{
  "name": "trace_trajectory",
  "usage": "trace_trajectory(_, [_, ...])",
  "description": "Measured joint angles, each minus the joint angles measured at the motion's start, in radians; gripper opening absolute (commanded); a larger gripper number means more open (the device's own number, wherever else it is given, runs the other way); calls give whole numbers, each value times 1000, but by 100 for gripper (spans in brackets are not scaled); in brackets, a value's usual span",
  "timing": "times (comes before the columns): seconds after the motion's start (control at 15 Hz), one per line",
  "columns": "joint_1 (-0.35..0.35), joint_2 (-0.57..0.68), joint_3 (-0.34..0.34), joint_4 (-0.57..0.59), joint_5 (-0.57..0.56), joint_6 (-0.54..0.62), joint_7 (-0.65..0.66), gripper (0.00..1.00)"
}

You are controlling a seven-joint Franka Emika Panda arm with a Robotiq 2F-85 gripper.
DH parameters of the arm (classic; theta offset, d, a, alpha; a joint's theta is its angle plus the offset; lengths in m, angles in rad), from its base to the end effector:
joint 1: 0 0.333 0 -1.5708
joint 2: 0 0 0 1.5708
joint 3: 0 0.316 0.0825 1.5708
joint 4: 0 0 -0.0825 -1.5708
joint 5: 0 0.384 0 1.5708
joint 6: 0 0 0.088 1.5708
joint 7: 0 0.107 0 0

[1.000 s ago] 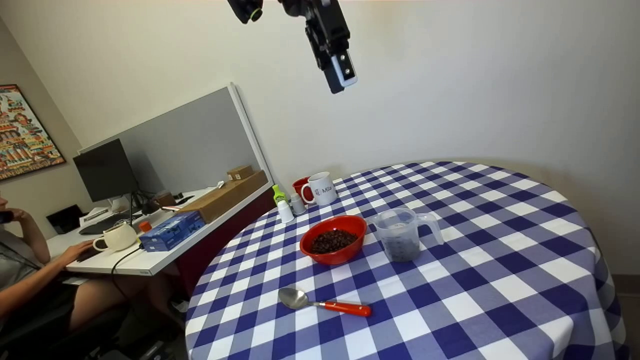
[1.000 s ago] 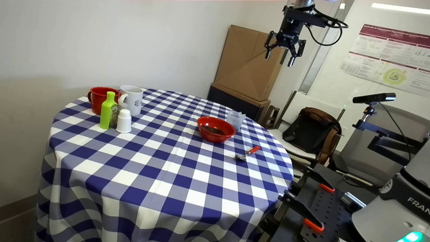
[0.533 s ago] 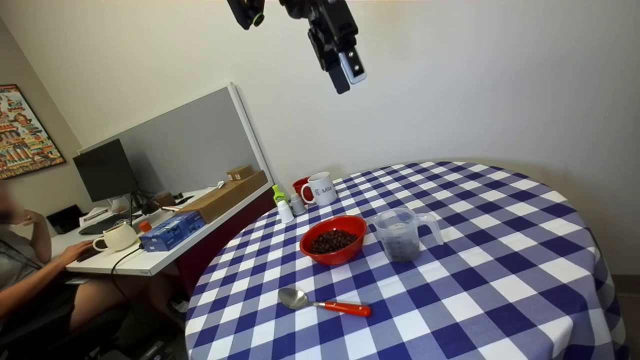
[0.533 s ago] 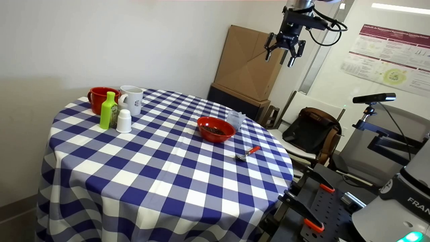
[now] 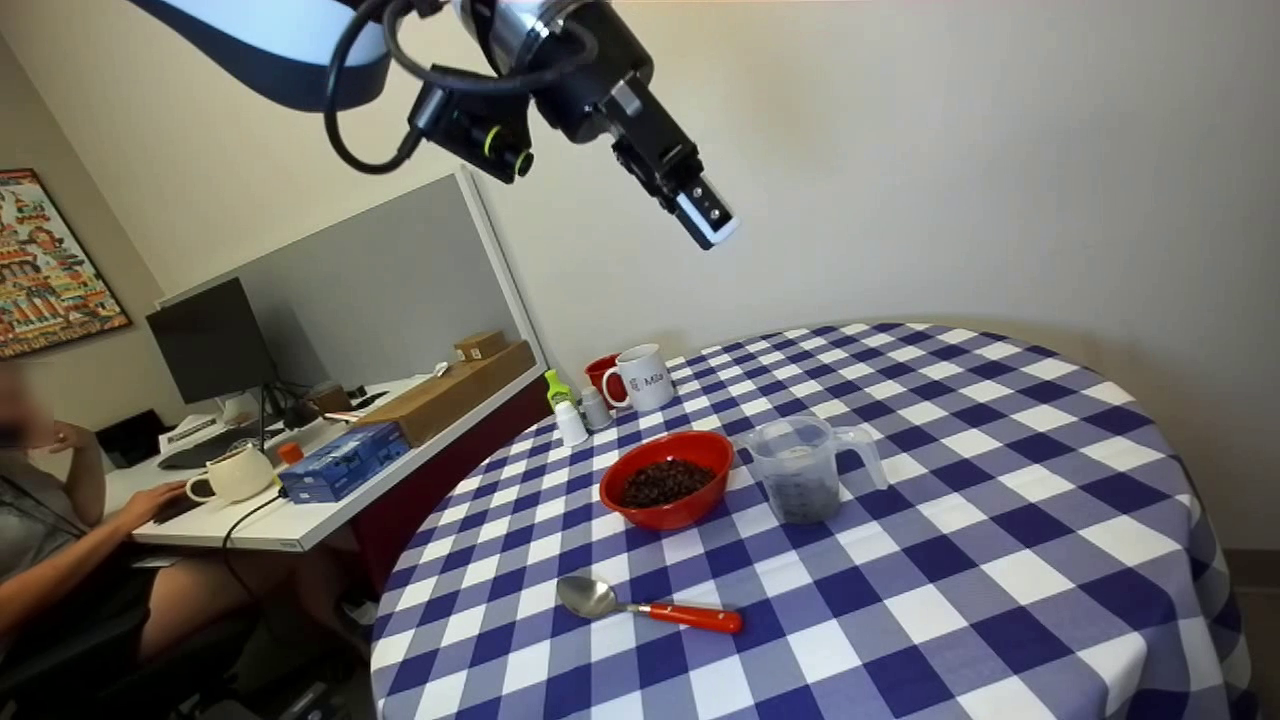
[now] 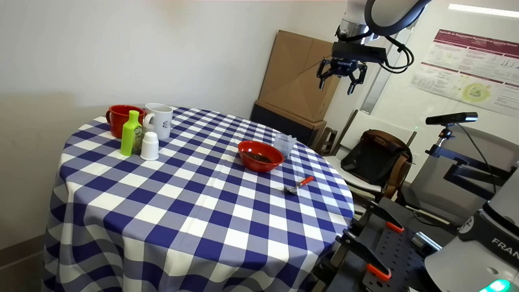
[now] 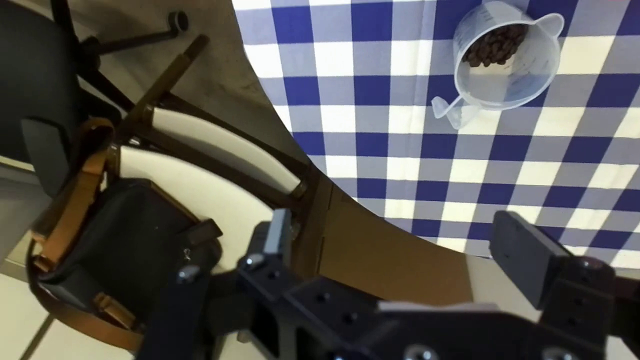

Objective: Pick up the spoon, take one spoon of the objects from the red bowl and it in the measuring cup

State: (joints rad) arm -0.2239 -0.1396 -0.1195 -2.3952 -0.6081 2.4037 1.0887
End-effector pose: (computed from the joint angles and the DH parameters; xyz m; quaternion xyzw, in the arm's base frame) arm 0.4609 -0.1693 0.3860 0.8544 -0.4702 0.1432 0.1686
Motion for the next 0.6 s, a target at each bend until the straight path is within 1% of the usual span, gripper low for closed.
trace_trajectory(0.2, [1,41,11,3,-8,-55,178,100])
trace_trajectory(0.33, [7,79,12,18,3,-106,253,100])
trace_trajectory(0.47, [13,125,12,38,30,-128,285,100])
trace_trajectory(0.6, [17,176,8,63,71,-129,286,100])
